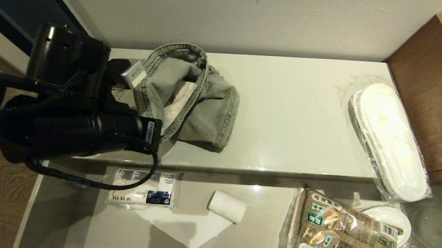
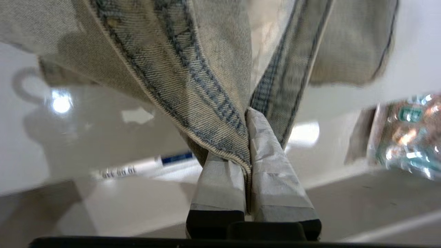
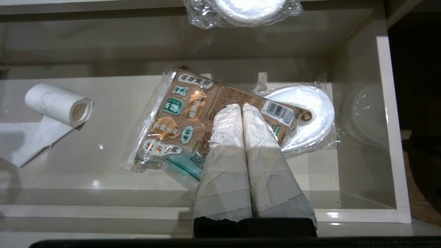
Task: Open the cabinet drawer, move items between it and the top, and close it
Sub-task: Place the shorts on the table
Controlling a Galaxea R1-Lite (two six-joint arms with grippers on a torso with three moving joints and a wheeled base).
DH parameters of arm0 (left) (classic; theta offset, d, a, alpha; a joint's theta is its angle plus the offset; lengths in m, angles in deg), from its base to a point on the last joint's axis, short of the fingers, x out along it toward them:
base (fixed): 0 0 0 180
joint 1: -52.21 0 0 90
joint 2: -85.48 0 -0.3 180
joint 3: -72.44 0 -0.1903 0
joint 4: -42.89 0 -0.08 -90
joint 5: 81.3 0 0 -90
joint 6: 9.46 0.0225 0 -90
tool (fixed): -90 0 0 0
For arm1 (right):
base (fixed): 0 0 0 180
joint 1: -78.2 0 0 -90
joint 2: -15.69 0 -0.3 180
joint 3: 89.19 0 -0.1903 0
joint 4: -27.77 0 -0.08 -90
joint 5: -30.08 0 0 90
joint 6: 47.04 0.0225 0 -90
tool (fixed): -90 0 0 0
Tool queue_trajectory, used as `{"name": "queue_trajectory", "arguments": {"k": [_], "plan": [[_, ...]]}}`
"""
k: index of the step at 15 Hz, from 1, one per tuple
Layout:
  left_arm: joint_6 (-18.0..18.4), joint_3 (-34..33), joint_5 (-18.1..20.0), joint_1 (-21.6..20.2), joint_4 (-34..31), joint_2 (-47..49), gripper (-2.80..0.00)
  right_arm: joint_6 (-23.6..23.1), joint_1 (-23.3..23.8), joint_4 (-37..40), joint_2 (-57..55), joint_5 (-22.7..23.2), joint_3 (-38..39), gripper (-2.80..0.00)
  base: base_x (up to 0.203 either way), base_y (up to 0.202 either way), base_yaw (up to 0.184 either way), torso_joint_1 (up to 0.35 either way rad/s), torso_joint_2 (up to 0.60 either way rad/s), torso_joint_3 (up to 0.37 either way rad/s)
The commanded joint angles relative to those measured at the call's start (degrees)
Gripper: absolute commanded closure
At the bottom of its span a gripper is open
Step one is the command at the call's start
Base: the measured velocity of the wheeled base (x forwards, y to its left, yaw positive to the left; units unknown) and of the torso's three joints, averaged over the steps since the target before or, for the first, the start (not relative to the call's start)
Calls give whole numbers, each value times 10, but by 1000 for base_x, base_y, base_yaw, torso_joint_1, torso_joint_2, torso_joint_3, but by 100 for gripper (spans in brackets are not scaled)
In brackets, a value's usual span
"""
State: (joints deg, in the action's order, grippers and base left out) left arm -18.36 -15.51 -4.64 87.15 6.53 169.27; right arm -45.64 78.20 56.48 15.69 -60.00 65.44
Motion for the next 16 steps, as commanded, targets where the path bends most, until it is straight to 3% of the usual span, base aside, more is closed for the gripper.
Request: {"name": "queue_trajectory", "arguments": {"k": [1, 4, 5, 11, 14, 15, 16], "plan": [[-5, 9, 1, 5, -23, -12, 0, 0, 0, 0, 1, 0, 0, 0, 0, 0, 0, 0, 0, 0], [-7, 10, 9, 5, -32, -17, 0, 0, 0, 0, 1, 0, 0, 0, 0, 0, 0, 0, 0, 0], [-7, 6, 13, 11, -31, -16, -280, 0, 0, 0, 1, 0, 0, 0, 0, 0, 0, 0, 0, 0], [-17, 10, 9, 13, -23, -14, -280, 0, 0, 0, 1, 0, 0, 0, 0, 0, 0, 0, 0, 0], [-15, -16, 9, 13, -42, -86, -280, 0, 0, 0, 1, 0, 0, 0, 0, 0, 0, 0, 0, 0], [-14, -25, 9, 13, -67, -127, 0, 0, 0, 0, 1, 0, 0, 0, 0, 0, 0, 0, 0, 0], [-13, -28, 9, 13, -107, -165, 0, 0, 0, 0, 1, 0, 0, 0, 0, 0, 0, 0, 0, 0]]}}
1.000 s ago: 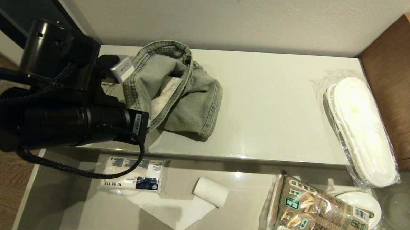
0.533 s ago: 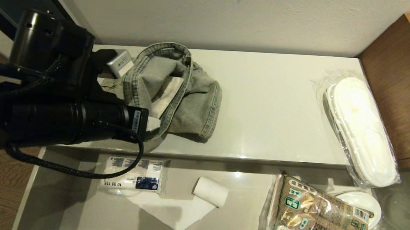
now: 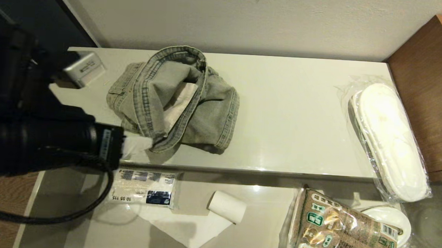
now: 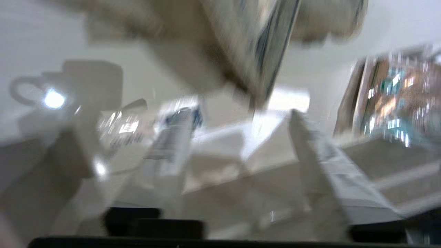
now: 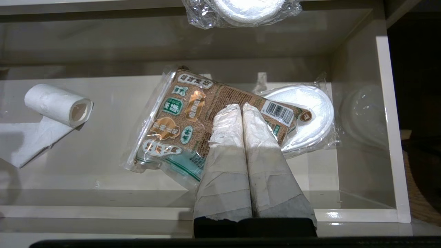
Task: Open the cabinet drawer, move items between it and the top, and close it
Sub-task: Place the shorts on the table, then close the drawer
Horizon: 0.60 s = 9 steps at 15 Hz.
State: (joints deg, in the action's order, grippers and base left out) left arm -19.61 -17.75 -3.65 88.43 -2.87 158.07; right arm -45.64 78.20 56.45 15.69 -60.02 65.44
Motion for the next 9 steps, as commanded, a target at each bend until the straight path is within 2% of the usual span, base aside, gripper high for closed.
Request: {"name": "queue_trajectory", "arguments": {"k": [1, 2, 4, 5, 7, 9], "plan": [[0, 2, -2, 0, -80, -87, 0, 0, 0, 0, 1, 0, 0, 0, 0, 0, 0, 0, 0, 0], [0, 17, -3, -1, -132, -108, 0, 0, 0, 0, 1, 0, 0, 0, 0, 0, 0, 0, 0, 0], [-1, 22, -5, -1, -142, -112, 0, 0, 0, 0, 1, 0, 0, 0, 0, 0, 0, 0, 0, 0], [-1, 36, -19, -1, -174, -125, 0, 0, 0, 0, 1, 0, 0, 0, 0, 0, 0, 0, 0, 0], [-2, 79, -46, -2, -315, -170, 0, 0, 0, 0, 1, 0, 0, 0, 0, 0, 0, 0, 0, 0], [-5, 87, -57, -8, -375, -201, 0, 0, 0, 0, 1, 0, 0, 0, 0, 0, 0, 0, 0, 0]]}}
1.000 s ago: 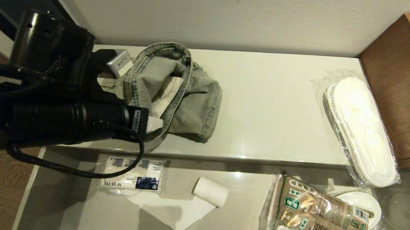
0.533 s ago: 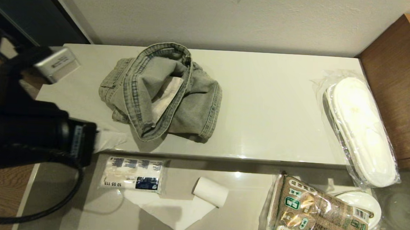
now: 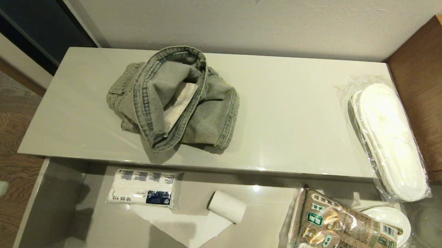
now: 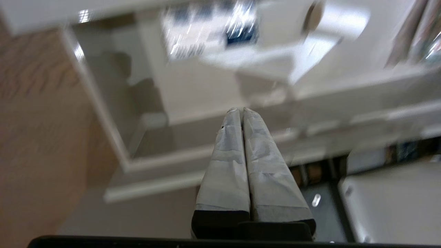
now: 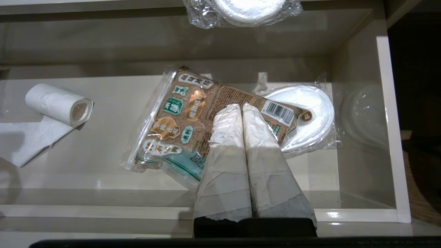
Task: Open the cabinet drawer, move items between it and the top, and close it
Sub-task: Close the drawer
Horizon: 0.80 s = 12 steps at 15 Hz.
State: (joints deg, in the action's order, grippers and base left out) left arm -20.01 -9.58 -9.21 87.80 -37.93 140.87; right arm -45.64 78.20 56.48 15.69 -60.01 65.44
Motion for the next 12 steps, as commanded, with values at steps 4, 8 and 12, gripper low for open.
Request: {"name": "queue_trajectory", "arguments": {"k": [4, 8, 12], "plan": [[-1, -30, -2, -35, -61, -80, 0, 0, 0, 0, 1, 0, 0, 0, 0, 0, 0, 0, 0, 0], [0, -65, -1, -39, -60, -108, 0, 0, 0, 0, 1, 0, 0, 0, 0, 0, 0, 0, 0, 0], [0, -79, 0, -39, -57, -111, 0, 0, 0, 0, 1, 0, 0, 0, 0, 0, 0, 0, 0, 0]]}}
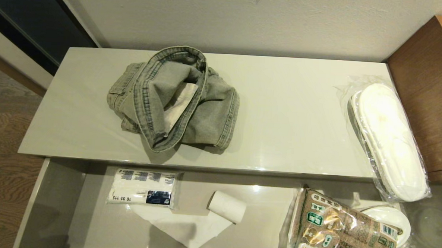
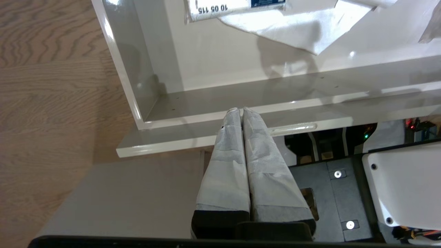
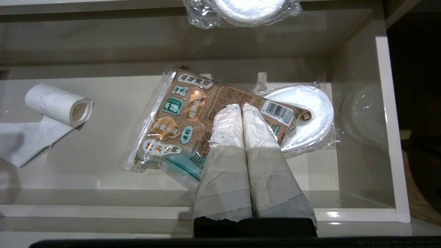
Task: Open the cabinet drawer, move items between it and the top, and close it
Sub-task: Close the drawer
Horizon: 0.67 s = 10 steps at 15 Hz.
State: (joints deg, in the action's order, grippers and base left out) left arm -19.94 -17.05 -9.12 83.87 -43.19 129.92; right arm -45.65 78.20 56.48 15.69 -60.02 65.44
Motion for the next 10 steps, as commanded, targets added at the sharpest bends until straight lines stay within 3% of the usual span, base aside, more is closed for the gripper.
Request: {"name": "queue_trajectory", "arguments": {"k": [1, 10], "plan": [[0, -10, -1, 0, -3, -4, 0, 0, 0, 0, 1, 0, 0, 0, 0, 0, 0, 0, 0, 0], [-1, -54, 0, -1, -11, -34, 0, 0, 0, 0, 1, 0, 0, 0, 0, 0, 0, 0, 0, 0]]}}
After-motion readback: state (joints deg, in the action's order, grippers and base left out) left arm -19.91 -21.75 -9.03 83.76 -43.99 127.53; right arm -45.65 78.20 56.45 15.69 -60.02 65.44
